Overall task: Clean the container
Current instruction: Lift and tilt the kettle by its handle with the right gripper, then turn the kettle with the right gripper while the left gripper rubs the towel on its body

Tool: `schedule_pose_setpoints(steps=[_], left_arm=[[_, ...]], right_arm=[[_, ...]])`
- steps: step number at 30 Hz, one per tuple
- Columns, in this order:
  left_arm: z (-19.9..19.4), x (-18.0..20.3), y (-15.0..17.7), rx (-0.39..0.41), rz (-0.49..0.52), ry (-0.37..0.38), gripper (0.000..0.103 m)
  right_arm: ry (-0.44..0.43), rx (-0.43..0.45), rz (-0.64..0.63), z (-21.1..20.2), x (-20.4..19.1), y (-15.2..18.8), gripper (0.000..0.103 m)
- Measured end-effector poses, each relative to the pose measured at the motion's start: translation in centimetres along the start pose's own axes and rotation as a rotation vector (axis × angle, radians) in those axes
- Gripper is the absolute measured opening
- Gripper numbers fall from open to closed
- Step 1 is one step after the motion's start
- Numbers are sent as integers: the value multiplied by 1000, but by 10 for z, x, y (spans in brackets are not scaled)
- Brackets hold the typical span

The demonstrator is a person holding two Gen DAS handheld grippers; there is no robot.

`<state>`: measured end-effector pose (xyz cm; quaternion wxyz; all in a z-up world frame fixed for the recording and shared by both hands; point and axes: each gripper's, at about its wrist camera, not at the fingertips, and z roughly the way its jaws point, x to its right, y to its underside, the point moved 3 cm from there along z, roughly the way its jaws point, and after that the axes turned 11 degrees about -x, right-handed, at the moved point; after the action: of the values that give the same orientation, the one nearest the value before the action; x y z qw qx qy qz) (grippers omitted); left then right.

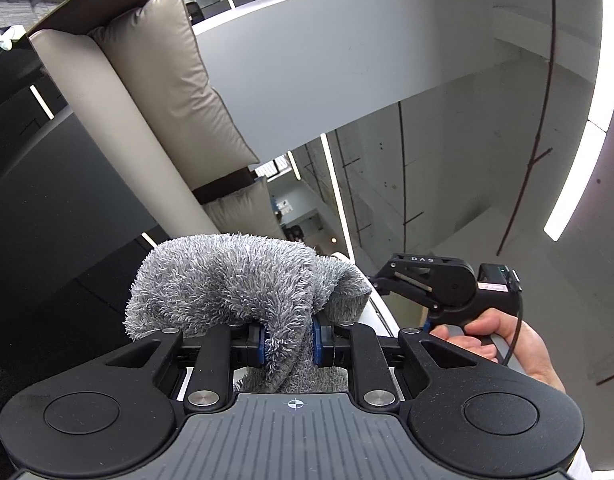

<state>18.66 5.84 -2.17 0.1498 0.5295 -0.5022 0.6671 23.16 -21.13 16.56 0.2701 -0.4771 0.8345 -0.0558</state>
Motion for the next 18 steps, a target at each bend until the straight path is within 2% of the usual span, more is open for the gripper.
schedule_pose_setpoints(steps=[9, 18], left_arm=[[9, 8, 7, -42, 26, 28, 17], [10, 3, 9, -59, 2, 41, 20]], right_arm=[[20, 6, -51, 1, -10, 0, 41], [38, 9, -80, 2, -18, -1, 39]])
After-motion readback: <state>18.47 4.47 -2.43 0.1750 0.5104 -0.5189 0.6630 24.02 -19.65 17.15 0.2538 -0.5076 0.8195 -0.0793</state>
